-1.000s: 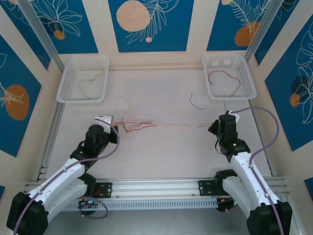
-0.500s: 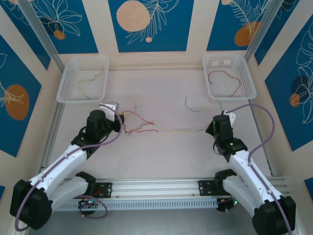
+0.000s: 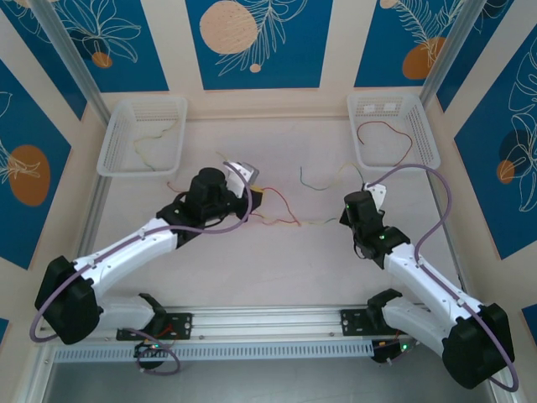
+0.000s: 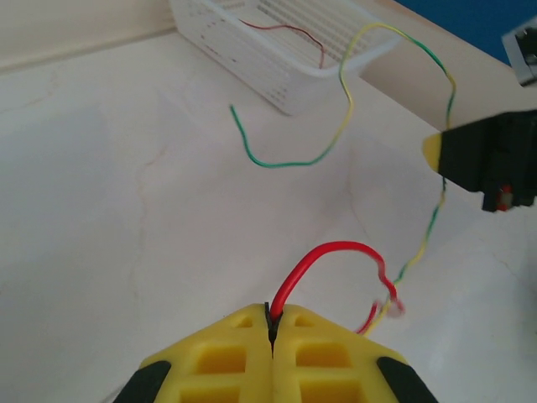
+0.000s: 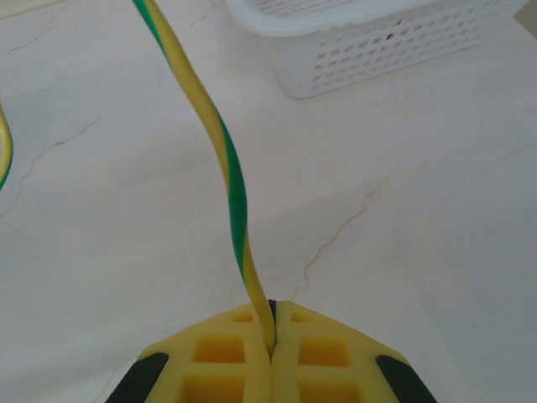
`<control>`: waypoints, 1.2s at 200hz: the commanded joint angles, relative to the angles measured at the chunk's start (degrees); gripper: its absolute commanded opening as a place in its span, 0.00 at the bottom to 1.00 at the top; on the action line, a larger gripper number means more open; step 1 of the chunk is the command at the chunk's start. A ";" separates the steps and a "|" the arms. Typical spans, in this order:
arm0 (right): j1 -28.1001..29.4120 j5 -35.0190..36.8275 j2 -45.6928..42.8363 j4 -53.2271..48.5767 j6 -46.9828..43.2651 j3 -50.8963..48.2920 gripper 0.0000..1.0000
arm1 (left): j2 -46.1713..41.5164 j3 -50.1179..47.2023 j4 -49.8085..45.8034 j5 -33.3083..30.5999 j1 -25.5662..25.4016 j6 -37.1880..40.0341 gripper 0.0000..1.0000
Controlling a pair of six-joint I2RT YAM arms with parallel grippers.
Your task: Untangle the cables
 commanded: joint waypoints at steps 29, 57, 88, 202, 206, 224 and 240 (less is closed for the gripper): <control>-0.37 4.27 0.96 -2.19 2.79 1.81 0.00 | -1.48 1.34 3.58 1.99 -2.95 -1.47 0.00; -0.41 4.11 1.40 -2.59 3.39 1.88 0.00 | -4.94 0.14 6.04 1.72 -2.98 -1.57 0.00; 0.79 1.38 -0.08 2.30 0.64 0.32 0.00 | -4.76 1.09 4.82 0.07 -2.90 -1.18 0.00; -5.00 4.51 8.45 -10.74 10.32 4.93 0.00 | -13.63 -6.78 13.50 0.43 -2.97 -0.91 0.00; -5.26 4.10 8.78 -10.95 10.25 5.04 0.00 | -14.39 -7.24 14.02 0.68 -2.92 -0.70 0.00; -6.17 4.08 10.25 -12.43 11.40 6.28 0.00 | -17.27 -8.72 15.38 2.22 -2.92 0.04 0.00; -6.32 4.26 11.53 -12.97 11.35 7.12 0.00 | -19.76 -10.07 16.13 1.65 -2.91 0.23 0.00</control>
